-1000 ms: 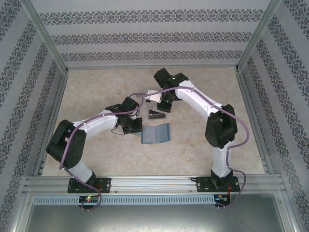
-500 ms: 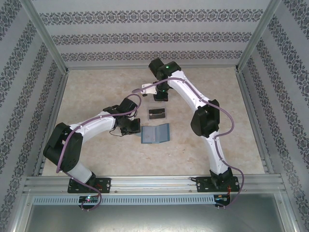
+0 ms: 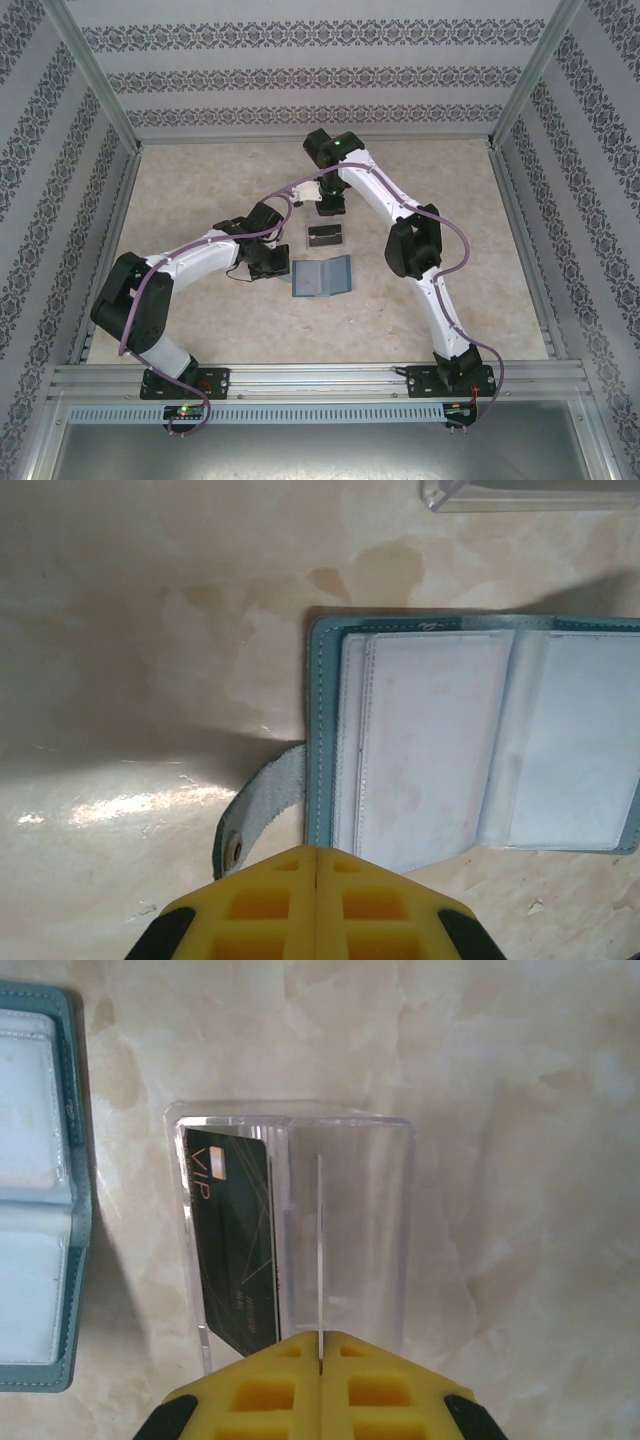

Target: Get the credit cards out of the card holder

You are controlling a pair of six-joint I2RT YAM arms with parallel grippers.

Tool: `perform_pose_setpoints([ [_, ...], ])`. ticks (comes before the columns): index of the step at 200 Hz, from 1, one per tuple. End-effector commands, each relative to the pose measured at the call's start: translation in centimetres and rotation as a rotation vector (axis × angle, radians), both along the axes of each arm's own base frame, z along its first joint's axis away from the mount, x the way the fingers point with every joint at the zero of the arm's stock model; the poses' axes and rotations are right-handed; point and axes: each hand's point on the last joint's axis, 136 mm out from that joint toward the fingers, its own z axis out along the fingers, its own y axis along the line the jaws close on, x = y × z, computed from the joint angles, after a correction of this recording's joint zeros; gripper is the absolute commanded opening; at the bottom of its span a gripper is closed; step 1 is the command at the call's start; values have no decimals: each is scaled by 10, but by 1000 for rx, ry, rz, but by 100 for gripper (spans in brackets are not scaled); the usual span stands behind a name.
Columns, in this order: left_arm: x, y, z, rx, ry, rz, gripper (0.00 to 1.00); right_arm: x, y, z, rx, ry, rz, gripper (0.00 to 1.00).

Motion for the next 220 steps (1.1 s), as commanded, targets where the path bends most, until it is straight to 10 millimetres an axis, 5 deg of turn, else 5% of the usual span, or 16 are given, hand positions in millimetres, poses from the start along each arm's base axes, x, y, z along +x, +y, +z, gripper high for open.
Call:
perform_pose_setpoints([
  [1,-2,5,-2,15,27,8,0,-10,-6,-3,3,74,1,0],
  [103,-5,7,0,16,27,5,0,-29,-14,-15,-8,212,-47,0],
  [122,-5,7,0,16,25,7,0,-29,-11,-18,0,222,-53,9],
  [148,-5,7,0,16,24,9,0,-22,-9,-15,2,186,-59,17],
  [220,-4,6,1,10,18,13,0,9,-14,14,-8,-5,-95,19],
])
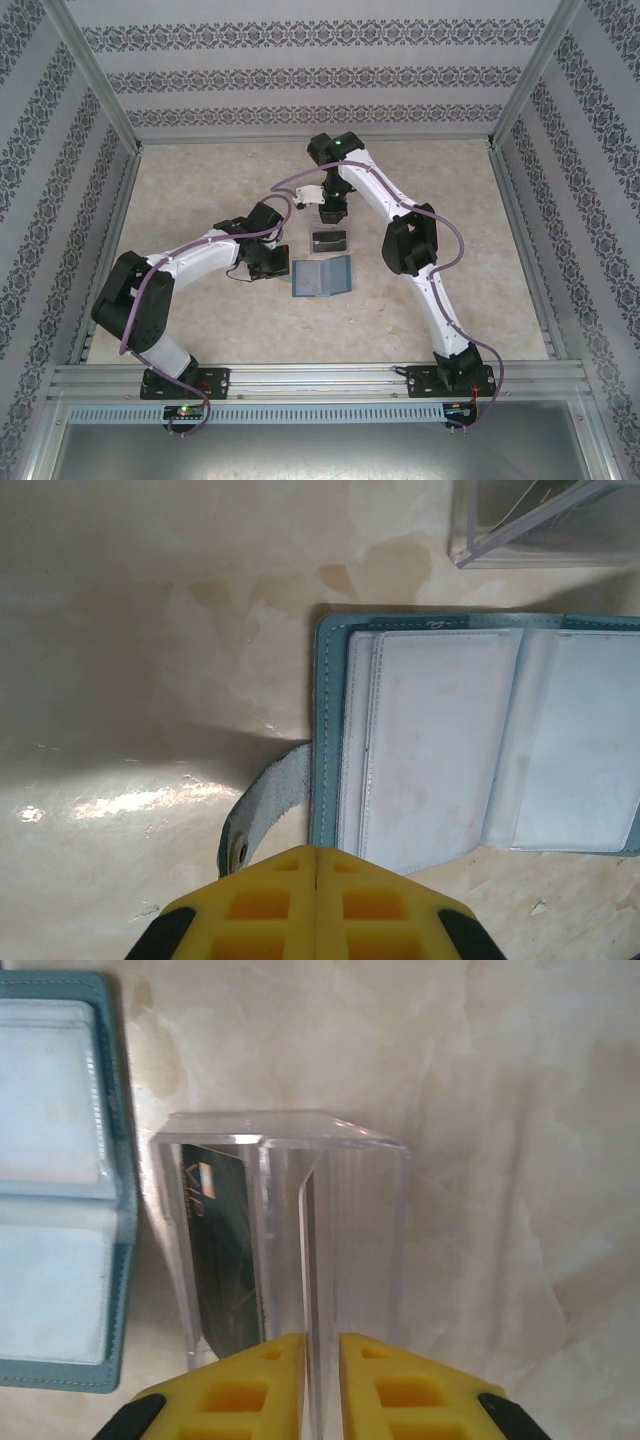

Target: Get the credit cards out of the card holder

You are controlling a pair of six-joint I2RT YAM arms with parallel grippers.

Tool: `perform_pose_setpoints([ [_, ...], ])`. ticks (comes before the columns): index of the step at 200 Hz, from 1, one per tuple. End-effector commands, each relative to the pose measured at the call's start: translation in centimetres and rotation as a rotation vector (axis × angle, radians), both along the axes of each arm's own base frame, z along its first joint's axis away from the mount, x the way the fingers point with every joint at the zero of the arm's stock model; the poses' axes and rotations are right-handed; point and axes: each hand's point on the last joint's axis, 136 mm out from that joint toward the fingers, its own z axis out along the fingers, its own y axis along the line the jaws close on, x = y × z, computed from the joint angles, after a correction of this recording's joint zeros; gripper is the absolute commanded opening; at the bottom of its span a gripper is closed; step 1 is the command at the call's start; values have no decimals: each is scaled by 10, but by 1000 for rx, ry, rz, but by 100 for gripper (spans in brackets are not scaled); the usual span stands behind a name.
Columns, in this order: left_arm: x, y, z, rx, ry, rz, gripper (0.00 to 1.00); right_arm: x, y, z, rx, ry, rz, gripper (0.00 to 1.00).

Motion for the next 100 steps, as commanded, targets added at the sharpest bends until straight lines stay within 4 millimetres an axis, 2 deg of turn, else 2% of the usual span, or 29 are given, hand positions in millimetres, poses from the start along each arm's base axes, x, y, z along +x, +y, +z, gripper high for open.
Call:
perform_pose_setpoints([
  [1,-3,6,2,10,11,12,0,18,-6,29,-4,-119,-33,19],
  [50,-2,4,3,-2,5,11,0,20,-3,51,22,-183,-55,19],
  [100,6,-2,3,-17,-6,-3,0,15,7,60,81,-222,-146,18],
])
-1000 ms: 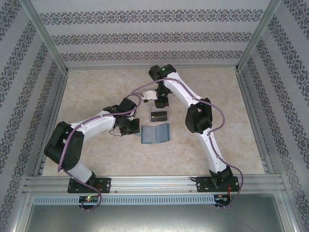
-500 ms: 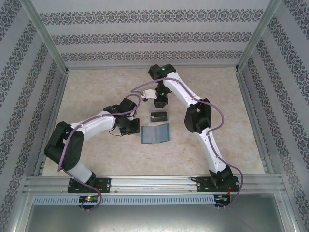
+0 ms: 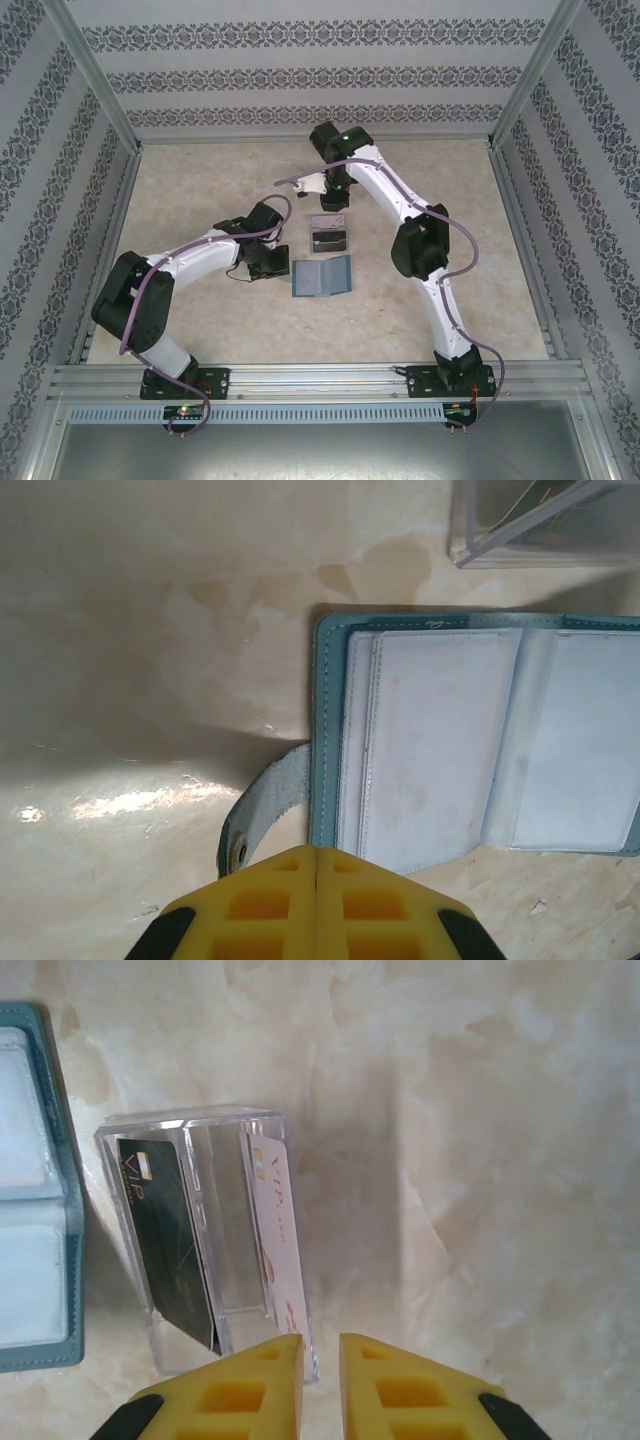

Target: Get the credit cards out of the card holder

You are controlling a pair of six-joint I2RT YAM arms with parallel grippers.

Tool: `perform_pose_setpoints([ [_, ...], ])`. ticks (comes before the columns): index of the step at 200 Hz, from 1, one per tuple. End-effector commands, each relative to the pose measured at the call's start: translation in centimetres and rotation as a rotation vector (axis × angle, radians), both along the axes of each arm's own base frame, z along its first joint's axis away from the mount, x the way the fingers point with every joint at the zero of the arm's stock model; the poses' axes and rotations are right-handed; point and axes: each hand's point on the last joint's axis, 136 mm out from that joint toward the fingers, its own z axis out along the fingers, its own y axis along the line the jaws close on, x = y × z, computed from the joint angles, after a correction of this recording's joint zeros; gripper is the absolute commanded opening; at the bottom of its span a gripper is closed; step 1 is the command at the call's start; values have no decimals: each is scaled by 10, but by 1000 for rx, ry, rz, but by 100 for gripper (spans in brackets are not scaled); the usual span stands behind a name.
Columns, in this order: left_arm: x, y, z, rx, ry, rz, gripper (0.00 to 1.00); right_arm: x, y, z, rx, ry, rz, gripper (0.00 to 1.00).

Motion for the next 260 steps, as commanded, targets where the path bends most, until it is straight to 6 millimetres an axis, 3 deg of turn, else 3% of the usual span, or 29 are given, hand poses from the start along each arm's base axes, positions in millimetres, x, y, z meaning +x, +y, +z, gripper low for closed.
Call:
perform_pose_setpoints([
  [1,6,-2,3,-16,-6,-2,0,0,8,17,60,-53,-71,18],
  [50,11,-9,0,-41,-20,-25,0,-9,21,14,202,-46,-307,17],
  [106,19,-17,-4,-67,-42,-38,3,-21,14,12,325,-22,-688,11],
  [173,31,-20,-3,-121,-88,-23,9,-64,27,14,539,132,-989,1],
  [227,29,-18,-11,-125,-56,-19,9,-92,33,3,587,287,-1195,0],
  [260,26,-19,-15,-129,-42,-27,4,-111,43,-6,624,409,-1219,0],
])
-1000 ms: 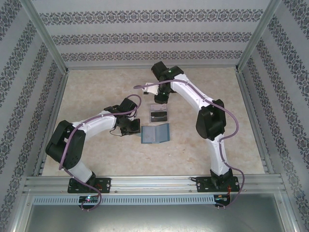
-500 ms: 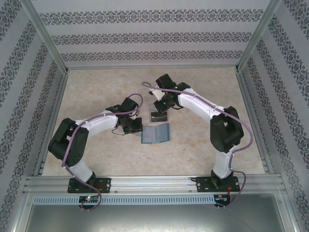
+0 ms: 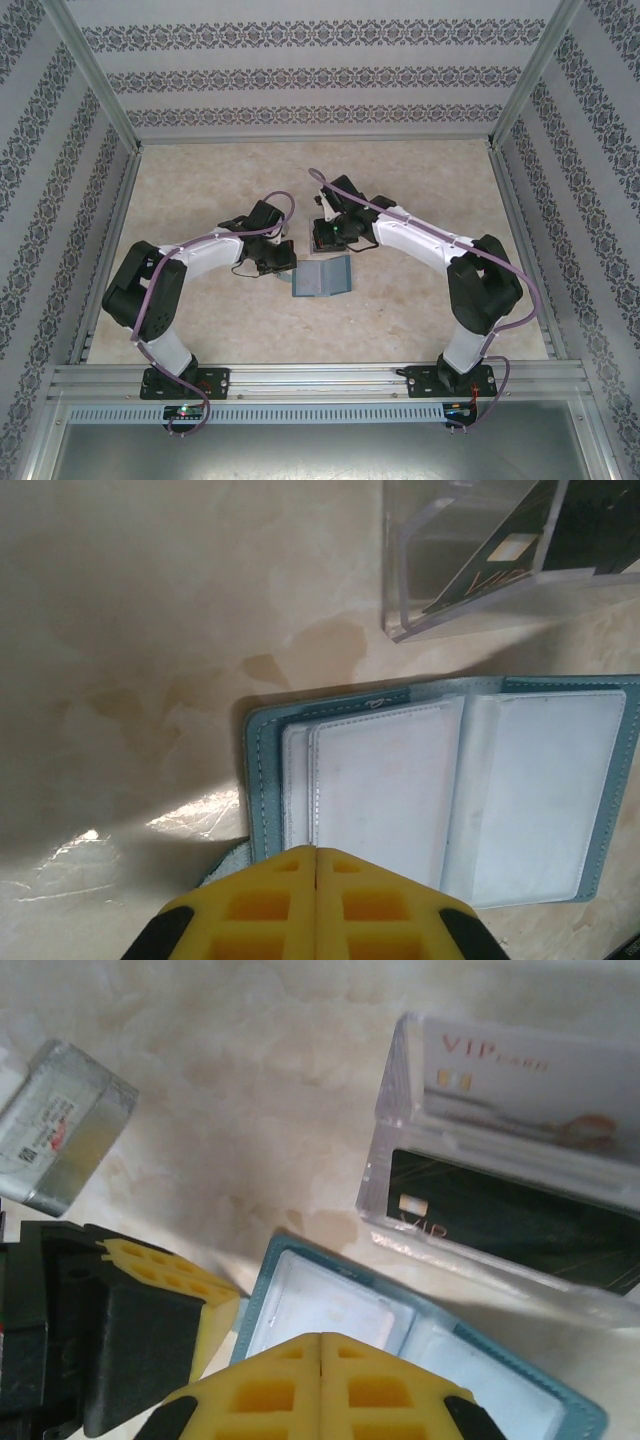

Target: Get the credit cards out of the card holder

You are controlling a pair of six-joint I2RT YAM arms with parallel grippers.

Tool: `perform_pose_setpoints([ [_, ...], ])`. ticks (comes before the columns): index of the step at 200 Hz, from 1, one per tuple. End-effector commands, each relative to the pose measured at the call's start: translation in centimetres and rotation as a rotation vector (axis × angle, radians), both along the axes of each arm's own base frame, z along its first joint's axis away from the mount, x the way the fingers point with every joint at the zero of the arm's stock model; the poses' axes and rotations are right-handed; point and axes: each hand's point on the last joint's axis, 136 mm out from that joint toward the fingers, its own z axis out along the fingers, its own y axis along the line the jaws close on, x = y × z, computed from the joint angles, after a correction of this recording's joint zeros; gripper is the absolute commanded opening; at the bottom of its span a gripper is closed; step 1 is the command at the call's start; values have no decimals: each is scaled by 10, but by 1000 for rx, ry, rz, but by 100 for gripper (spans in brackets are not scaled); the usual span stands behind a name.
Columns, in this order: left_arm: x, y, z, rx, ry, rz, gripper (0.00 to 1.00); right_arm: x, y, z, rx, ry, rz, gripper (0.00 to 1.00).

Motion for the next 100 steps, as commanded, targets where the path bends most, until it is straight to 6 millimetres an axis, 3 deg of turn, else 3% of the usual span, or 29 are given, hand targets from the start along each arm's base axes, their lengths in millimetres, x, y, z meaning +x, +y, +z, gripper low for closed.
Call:
perform_pose_setpoints([
  [1,2,-1,-4,-19,-4,-13,3,-14,12,9,123,63,-54,1],
  [49,-2,-4,-13,-35,28,-21,1,-31,13,-12,131,145,-65,14],
  [100,-7,-2,-25,-11,73,-26,0,-40,23,-36,135,253,-80,16],
])
